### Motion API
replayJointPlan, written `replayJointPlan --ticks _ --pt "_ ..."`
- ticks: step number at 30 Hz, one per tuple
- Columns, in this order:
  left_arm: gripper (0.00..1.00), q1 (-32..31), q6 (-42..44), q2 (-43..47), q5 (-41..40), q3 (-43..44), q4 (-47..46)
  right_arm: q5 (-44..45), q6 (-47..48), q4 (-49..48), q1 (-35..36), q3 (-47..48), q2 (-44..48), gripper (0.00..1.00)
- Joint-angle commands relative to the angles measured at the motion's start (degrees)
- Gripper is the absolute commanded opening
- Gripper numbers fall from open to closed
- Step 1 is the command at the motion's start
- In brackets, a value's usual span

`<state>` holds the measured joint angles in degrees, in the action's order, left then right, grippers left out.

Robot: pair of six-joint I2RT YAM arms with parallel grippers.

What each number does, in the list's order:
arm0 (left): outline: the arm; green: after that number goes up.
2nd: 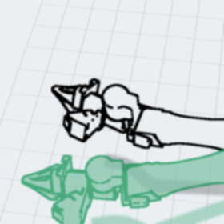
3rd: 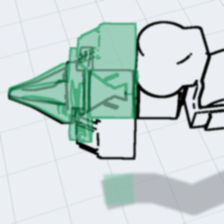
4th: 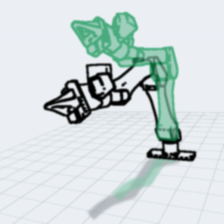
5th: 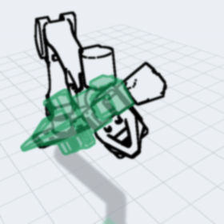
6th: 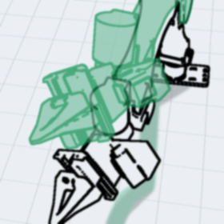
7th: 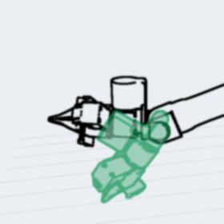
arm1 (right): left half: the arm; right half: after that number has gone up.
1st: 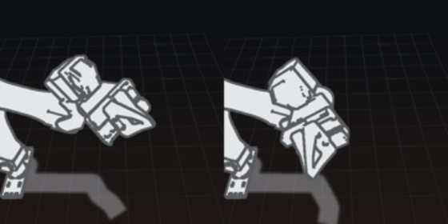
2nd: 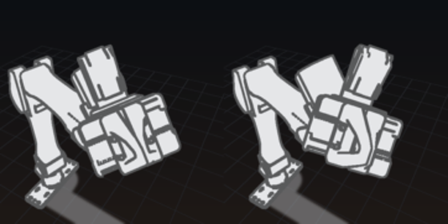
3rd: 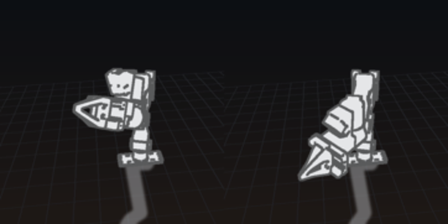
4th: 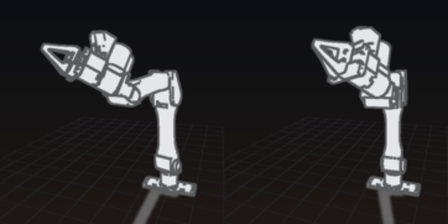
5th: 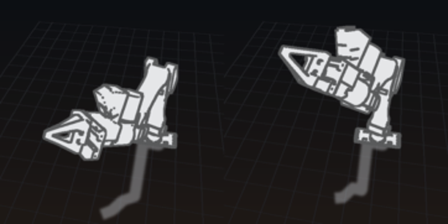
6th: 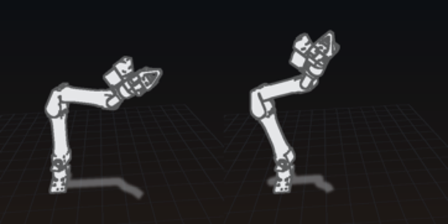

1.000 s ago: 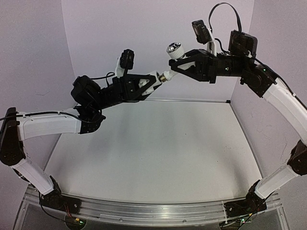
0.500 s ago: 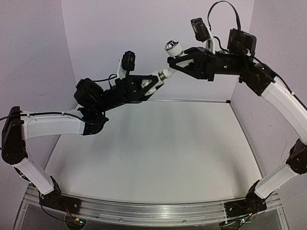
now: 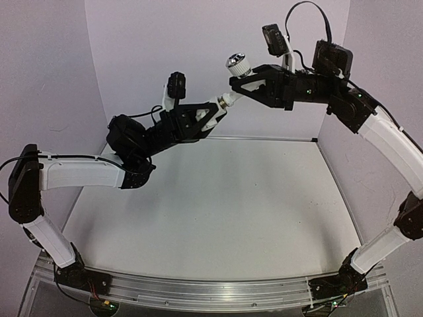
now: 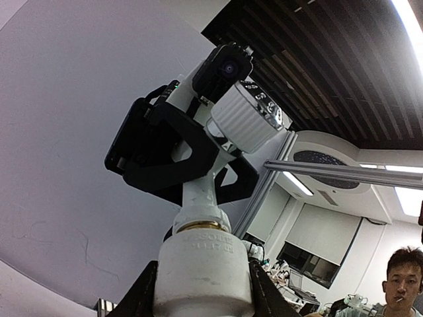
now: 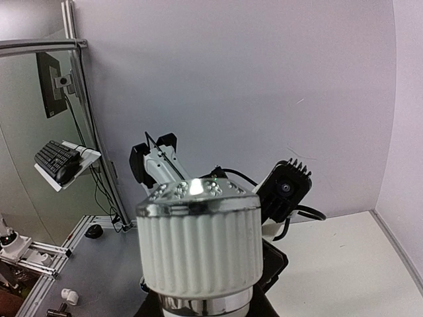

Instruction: Install the water faucets

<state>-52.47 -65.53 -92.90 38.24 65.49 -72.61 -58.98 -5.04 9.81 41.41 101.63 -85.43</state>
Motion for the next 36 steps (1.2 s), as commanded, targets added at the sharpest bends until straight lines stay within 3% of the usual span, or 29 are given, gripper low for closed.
replayJointPlan --ticks 1,15,23,30,36 --pt "0.00 -0.64 1.31 2.00 -1.56 1.25 -3.29 0.07 -0.15 -3.83 0.34 -3.12 0.99 0.00" --pt "0.00 -0.62 10.14 10.01 -1.33 1.25 10.17 -1.74 4.38 -0.92 0.34 -9.60 3.50 0.02" --pt "0.00 -0.62 11.13 9.46 1.28 3.12 17.19 -1.58 6.53 0.39 0.34 -8.84 3.34 0.00" --pt "0.00 -0.63 16.65 12.86 1.58 3.55 31.33 -0.14 8.45 3.40 0.35 -8.60 3.73 0.00" --pt "0.00 -0.62 16.21 13.33 2.92 3.54 33.78 1.19 12.27 7.36 0.41 -8.90 3.68 0.00"
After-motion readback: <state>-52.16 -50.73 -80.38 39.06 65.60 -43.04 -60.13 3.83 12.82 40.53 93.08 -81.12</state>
